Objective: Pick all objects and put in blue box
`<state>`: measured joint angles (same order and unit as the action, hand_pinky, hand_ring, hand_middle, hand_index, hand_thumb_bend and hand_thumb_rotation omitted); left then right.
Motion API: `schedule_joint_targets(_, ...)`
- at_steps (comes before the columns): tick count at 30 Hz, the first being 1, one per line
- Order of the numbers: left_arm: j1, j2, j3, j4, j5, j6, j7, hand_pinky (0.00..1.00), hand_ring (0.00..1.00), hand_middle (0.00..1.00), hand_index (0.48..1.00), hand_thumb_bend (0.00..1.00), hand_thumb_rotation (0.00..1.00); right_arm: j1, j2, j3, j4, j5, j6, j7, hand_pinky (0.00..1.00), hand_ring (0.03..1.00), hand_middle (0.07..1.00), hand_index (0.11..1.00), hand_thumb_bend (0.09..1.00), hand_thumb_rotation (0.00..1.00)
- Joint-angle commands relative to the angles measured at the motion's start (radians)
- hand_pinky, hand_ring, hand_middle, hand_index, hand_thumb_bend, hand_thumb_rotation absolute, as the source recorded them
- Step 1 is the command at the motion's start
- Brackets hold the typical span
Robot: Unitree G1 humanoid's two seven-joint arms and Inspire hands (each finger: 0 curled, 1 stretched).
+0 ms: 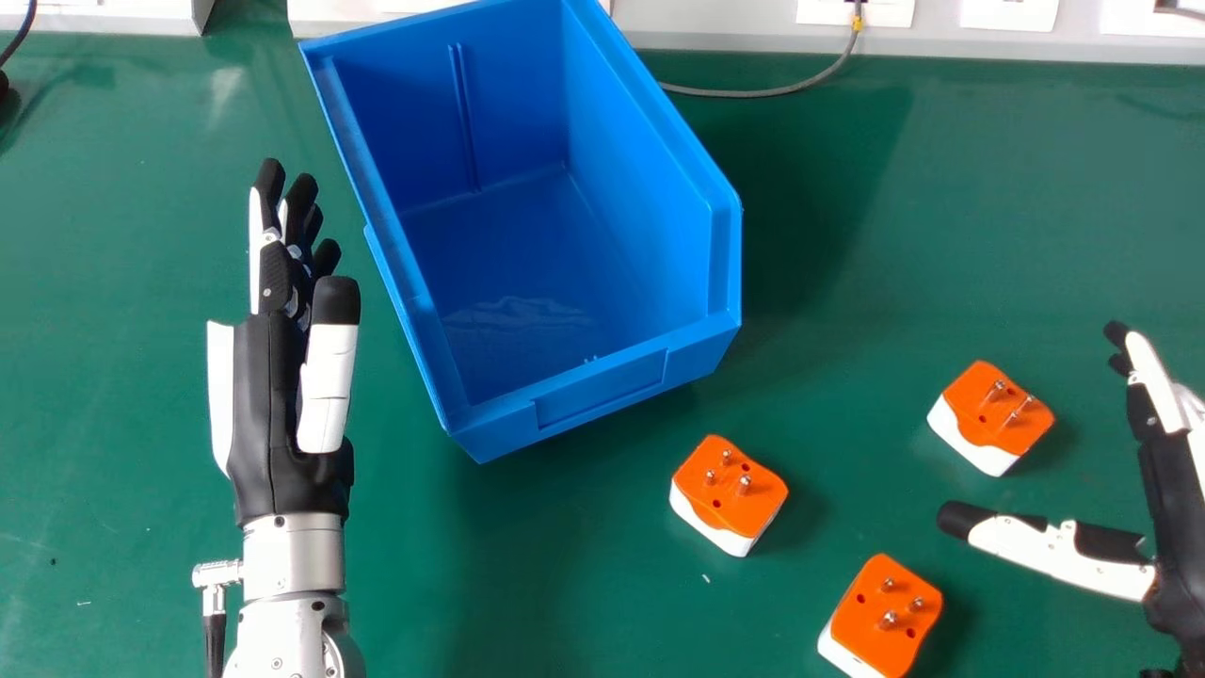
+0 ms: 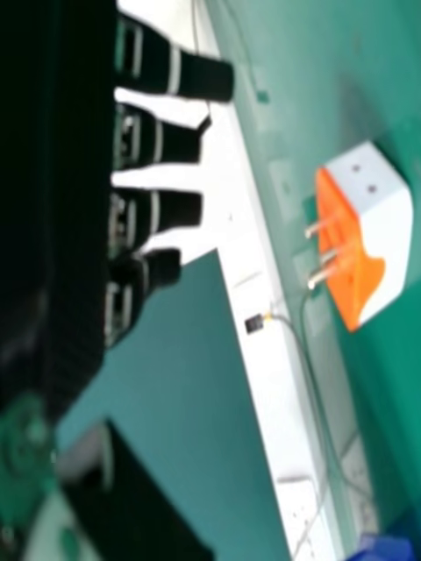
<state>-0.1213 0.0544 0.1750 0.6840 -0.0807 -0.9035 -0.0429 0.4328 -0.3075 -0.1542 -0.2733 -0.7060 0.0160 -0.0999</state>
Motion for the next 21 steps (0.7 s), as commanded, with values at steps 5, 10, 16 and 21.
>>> schedule_joint_targets(5,-0.014,0.001,-0.004,-0.019,0.004,-0.004,0.001,0.97,0.98,0.98,0.988,0.97,0.91,-0.063,-0.055,-0.01,0.047,0.009,0.037,0.018,0.81,0.946,0.936,0.936,0.967,0.61)
schedule_joint_targets(10,-0.016,0.002,-0.004,-0.019,0.012,-0.006,0.01,0.96,0.98,0.98,0.989,0.97,0.91,-0.107,-0.09,0.013,0.073,-0.024,0.071,0.031,0.8,0.936,0.932,0.936,0.968,0.61)
schedule_joint_targets(16,-0.017,0.004,-0.006,-0.025,0.009,-0.008,0.005,0.96,0.98,0.98,0.988,0.97,0.91,-0.151,-0.114,0.062,0.08,-0.102,0.154,0.044,0.77,0.893,0.915,0.929,0.974,0.59)
schedule_joint_targets(21,-0.017,0.004,-0.004,-0.022,0.007,-0.009,0.006,0.96,0.98,0.98,0.988,0.96,0.91,-0.201,-0.125,0.099,0.137,-0.151,0.187,0.017,0.72,0.825,0.873,0.908,0.986,0.56)
